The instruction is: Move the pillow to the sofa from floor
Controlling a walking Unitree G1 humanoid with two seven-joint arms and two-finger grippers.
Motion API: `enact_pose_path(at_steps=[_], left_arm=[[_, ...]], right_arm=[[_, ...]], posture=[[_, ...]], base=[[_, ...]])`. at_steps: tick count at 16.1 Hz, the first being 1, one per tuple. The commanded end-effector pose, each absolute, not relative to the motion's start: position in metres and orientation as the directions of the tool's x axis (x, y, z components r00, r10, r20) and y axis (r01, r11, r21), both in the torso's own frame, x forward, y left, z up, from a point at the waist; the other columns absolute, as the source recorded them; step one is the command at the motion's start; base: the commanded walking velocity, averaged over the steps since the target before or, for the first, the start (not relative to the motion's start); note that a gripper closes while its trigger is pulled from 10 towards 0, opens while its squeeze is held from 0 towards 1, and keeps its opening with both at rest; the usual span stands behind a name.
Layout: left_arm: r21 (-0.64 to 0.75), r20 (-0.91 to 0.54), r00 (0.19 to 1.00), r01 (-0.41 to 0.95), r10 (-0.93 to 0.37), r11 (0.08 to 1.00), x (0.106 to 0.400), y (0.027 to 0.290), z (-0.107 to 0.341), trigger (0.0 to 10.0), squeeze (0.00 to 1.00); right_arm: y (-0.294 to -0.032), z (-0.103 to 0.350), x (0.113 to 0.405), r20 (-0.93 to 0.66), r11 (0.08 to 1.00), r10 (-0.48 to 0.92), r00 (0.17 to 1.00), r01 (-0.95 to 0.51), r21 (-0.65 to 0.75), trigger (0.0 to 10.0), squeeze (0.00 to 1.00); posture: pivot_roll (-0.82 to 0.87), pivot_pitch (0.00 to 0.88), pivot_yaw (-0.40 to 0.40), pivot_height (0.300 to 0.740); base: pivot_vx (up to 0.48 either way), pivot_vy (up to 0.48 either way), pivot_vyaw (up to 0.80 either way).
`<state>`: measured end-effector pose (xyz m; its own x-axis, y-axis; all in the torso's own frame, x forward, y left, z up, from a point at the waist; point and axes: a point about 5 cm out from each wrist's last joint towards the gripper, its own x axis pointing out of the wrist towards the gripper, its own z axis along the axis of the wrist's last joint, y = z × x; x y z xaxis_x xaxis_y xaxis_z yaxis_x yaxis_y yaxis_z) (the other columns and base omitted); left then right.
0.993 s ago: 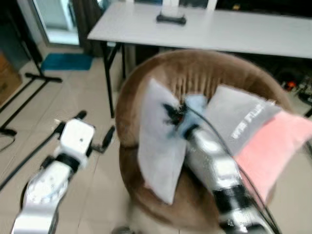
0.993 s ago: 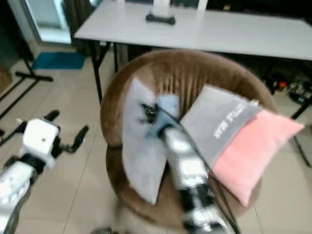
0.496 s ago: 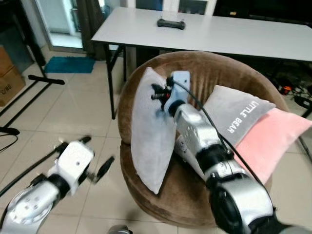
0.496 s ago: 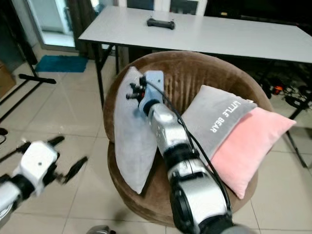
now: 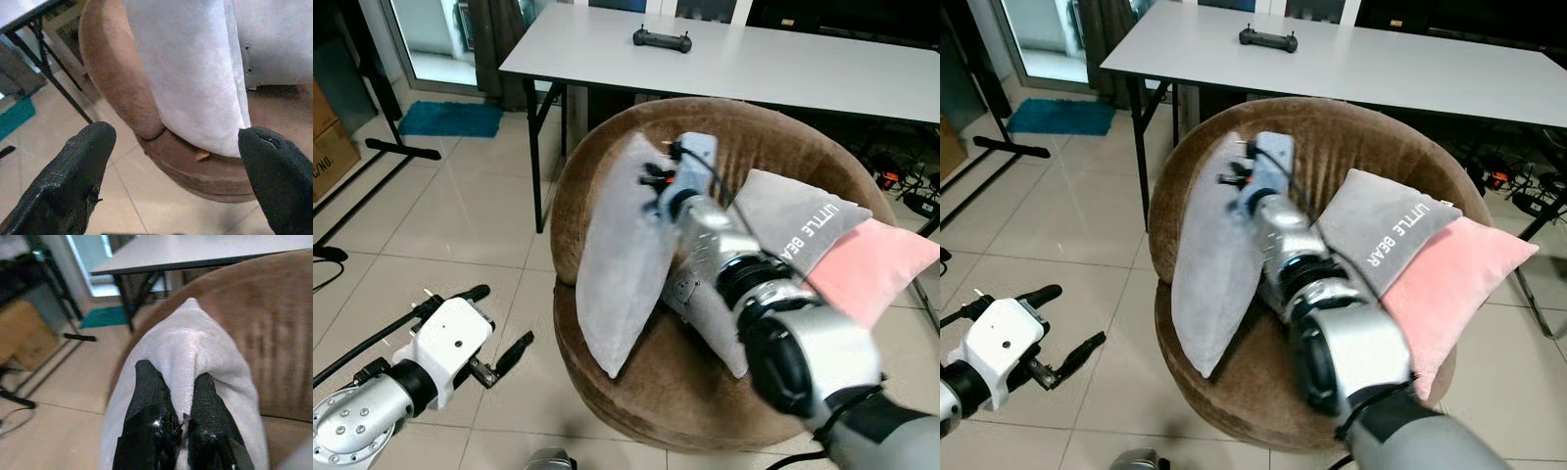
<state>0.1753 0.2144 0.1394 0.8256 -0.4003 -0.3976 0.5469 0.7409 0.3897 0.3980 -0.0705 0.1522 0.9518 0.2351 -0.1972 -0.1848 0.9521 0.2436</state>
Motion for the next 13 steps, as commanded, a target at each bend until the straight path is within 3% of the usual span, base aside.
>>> enact_pose_path(at_steps=[1, 2, 5, 9, 11, 13], left_arm=[[0.381, -0.399, 0.808, 0.576, -0.434, 0.723, 0.173, 0.209, 0.142, 10.0, 0.0], [0.382, -0.404, 0.806, 0.579, -0.433, 0.721, 0.172, 0.209, 0.142, 10.0, 0.0], [0.387, -0.409, 0.807, 0.576, -0.426, 0.72, 0.171, 0.211, 0.142, 10.0, 0.0], [0.396, -0.407, 0.807, 0.578, -0.427, 0.714, 0.176, 0.212, 0.142, 10.0, 0.0], [0.406, -0.382, 0.821, 0.562, -0.425, 0.721, 0.183, 0.211, 0.144, 10.0, 0.0], [0.374, -0.277, 0.887, 0.453, -0.369, 0.809, 0.193, 0.21, 0.148, 10.0, 0.0]], right_arm=[[-0.086, 0.166, 0.405, -0.15, 0.972, 0.171, 0.974, -0.142, 0.185, 10.0, 0.67], [-0.099, 0.164, 0.406, -0.167, 0.983, 0.121, 0.979, -0.094, 0.16, 10.0, 1.0], [-0.122, 0.154, 0.404, -0.205, 0.998, 0.062, 0.977, -0.057, 0.028, 10.0, 1.0], [-0.15, 0.164, 0.407, -0.139, 0.995, -0.097, 0.985, 0.096, -0.014, 10.0, 1.0], [-0.161, 0.176, 0.411, -0.098, 0.994, -0.097, 0.99, 0.1, 0.035, 10.0, 1.0], [-0.164, 0.184, 0.412, -0.051, 0.993, -0.03, 0.998, 0.036, 0.114, 10.0, 1.0]], posture=[[0.3, 0.0, -0.076, 0.74], [0.31, 0.0, -0.081, 0.74], [0.32, 0.0, -0.084, 0.74], [0.31, 0.0, -0.064, 0.74], [0.3, 0.0, -0.06, 0.74], [0.28, 0.0, -0.069, 0.74]], base=[[0.0, 0.0, 0.0], [0.0, 0.0, 0.0], [0.0, 0.0, 0.0], [0.0, 0.0, 0.0], [0.0, 0.0, 0.0], [0.0, 0.0, 0.0]])
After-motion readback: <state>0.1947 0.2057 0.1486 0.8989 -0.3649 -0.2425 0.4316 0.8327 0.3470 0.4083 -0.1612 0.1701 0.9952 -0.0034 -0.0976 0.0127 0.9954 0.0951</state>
